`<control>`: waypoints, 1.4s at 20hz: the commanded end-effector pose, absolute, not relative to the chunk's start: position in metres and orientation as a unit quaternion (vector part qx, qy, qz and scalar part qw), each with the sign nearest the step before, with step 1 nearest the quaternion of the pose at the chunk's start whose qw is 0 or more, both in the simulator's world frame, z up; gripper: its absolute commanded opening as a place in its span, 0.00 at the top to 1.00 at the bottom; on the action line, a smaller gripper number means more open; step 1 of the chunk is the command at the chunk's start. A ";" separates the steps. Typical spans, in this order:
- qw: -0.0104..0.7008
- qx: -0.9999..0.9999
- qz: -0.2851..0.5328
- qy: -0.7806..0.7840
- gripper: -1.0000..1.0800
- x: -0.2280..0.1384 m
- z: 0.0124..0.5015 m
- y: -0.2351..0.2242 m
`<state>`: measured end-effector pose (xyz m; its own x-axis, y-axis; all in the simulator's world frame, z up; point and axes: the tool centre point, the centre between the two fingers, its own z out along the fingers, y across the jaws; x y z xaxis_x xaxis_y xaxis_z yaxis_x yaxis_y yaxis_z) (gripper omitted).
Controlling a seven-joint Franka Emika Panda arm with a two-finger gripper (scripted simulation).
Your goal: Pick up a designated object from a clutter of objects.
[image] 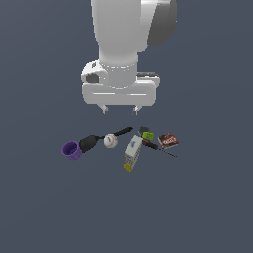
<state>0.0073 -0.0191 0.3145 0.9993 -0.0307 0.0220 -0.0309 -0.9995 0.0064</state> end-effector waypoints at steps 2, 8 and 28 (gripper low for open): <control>0.003 1.000 0.011 -0.015 0.04 0.007 0.315 -0.018; -0.005 1.000 0.010 -0.024 0.04 0.003 0.317 -0.006; -0.006 1.000 0.008 0.025 0.04 0.002 0.274 -0.019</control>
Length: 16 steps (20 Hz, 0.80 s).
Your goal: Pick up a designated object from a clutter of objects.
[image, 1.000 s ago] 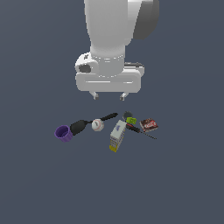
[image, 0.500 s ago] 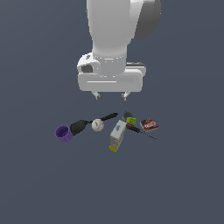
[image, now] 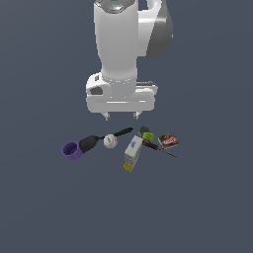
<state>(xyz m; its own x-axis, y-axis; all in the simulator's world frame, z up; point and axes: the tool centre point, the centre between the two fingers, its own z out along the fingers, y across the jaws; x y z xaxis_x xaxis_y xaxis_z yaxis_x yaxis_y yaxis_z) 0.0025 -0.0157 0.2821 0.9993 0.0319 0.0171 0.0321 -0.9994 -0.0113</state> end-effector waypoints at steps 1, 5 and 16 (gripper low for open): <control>0.005 -0.999 -0.008 -0.032 0.04 0.002 0.268 -0.021; 0.005 -0.998 -0.007 -0.066 0.04 -0.001 0.240 -0.031; 0.002 -0.985 -0.003 -0.172 0.04 -0.023 0.156 -0.063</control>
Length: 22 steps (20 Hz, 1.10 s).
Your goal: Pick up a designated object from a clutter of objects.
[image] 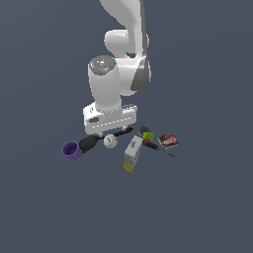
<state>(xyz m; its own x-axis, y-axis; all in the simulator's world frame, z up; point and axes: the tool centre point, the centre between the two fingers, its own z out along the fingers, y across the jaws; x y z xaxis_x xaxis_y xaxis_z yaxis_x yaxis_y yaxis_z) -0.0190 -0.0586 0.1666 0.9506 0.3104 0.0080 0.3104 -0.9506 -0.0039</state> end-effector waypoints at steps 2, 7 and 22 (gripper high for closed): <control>0.002 -0.982 -0.003 -0.189 0.04 -0.028 0.143 -0.067; 0.001 -0.975 -0.001 -0.222 0.04 -0.040 0.118 -0.076; 0.000 -0.968 0.000 -0.250 0.04 -0.051 0.095 -0.084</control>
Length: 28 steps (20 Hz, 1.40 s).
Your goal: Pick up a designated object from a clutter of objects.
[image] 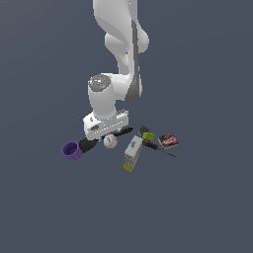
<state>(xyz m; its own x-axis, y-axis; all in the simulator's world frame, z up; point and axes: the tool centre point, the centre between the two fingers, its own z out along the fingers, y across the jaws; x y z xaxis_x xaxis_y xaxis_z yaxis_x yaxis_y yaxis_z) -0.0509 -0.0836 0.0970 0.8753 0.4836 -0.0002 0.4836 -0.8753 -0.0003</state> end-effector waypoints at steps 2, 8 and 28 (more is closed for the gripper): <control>0.000 -0.968 0.000 -0.250 0.04 -0.051 0.091 -0.083; 0.000 -0.968 0.000 -0.251 0.04 -0.052 0.064 -0.084; 0.000 -0.968 -0.001 -0.251 1.00 -0.052 0.049 -0.085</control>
